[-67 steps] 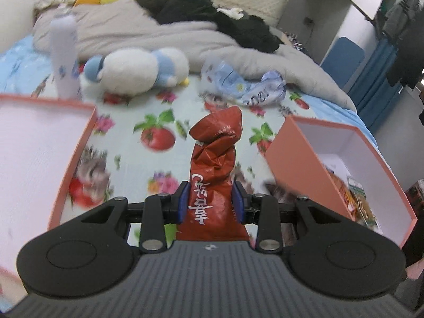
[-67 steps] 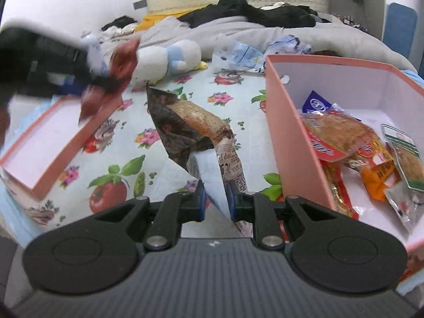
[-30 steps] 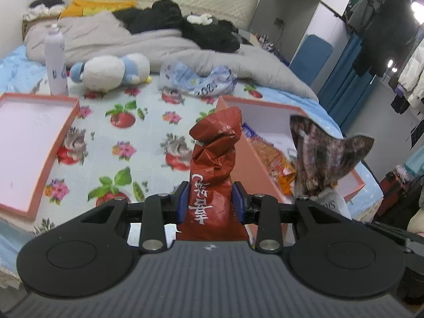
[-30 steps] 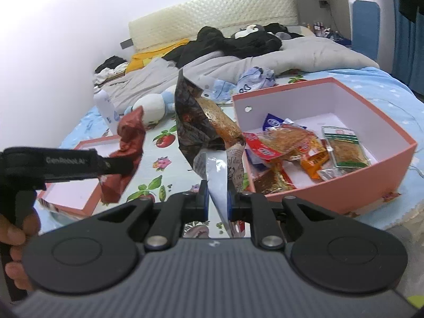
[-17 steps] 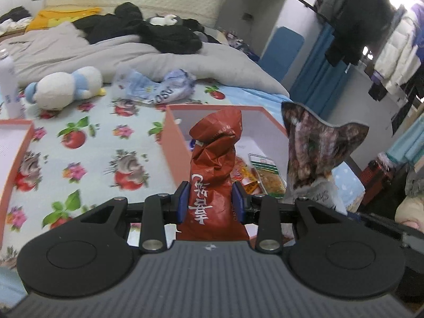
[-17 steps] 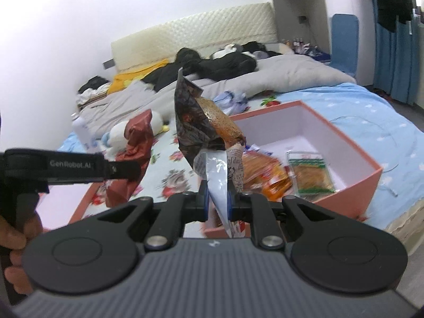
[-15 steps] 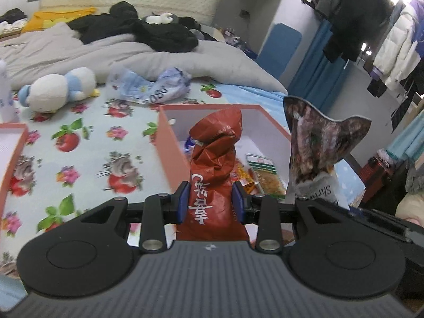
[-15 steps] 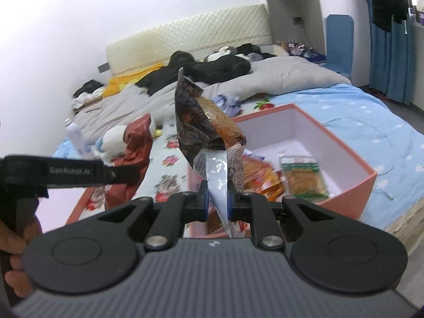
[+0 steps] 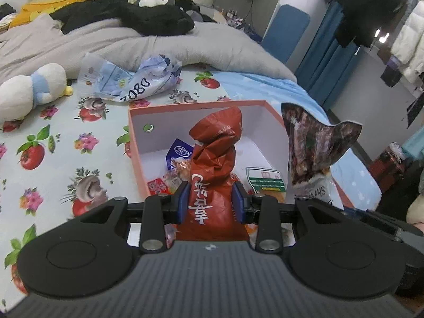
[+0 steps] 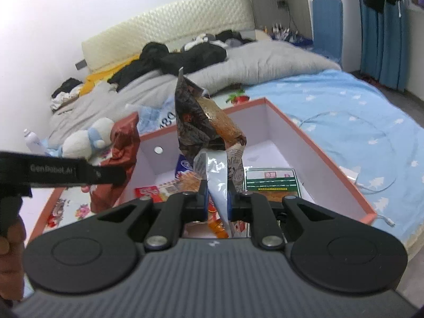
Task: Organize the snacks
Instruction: 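Open both tools to drop the snacks into the deep pink box, then lift both tools back from the filled box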
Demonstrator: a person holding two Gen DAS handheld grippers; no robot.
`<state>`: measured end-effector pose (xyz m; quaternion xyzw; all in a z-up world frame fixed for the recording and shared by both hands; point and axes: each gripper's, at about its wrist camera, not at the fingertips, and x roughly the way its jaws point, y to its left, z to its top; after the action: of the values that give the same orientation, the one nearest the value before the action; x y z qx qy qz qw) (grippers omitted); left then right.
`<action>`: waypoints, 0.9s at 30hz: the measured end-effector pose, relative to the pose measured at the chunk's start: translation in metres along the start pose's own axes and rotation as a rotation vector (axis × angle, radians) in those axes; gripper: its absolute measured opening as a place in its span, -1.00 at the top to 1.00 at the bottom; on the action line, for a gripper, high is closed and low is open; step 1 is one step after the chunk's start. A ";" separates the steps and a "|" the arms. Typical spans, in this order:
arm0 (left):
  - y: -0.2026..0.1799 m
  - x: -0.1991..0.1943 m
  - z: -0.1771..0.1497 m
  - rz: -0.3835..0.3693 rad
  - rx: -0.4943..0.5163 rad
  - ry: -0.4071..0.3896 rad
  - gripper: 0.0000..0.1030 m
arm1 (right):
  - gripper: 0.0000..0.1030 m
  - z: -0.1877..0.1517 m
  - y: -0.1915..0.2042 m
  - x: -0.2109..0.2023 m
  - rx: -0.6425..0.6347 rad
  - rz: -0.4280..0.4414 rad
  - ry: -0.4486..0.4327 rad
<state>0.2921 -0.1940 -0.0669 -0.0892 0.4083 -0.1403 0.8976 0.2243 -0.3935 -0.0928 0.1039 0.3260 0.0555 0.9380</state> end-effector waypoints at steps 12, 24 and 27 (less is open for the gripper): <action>0.011 0.075 0.019 0.057 -0.026 0.052 0.23 | 0.66 0.001 -0.008 0.063 -0.027 0.045 0.070; 0.010 0.032 0.022 0.048 -0.005 -0.008 0.01 | 0.05 0.008 0.004 0.032 -0.031 0.025 0.022; 0.007 0.002 0.019 0.032 0.005 -0.038 0.01 | 0.05 0.012 0.012 0.008 -0.036 0.030 -0.018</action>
<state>0.3091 -0.1868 -0.0574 -0.0830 0.3922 -0.1252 0.9075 0.2376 -0.3822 -0.0852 0.0924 0.3147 0.0744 0.9418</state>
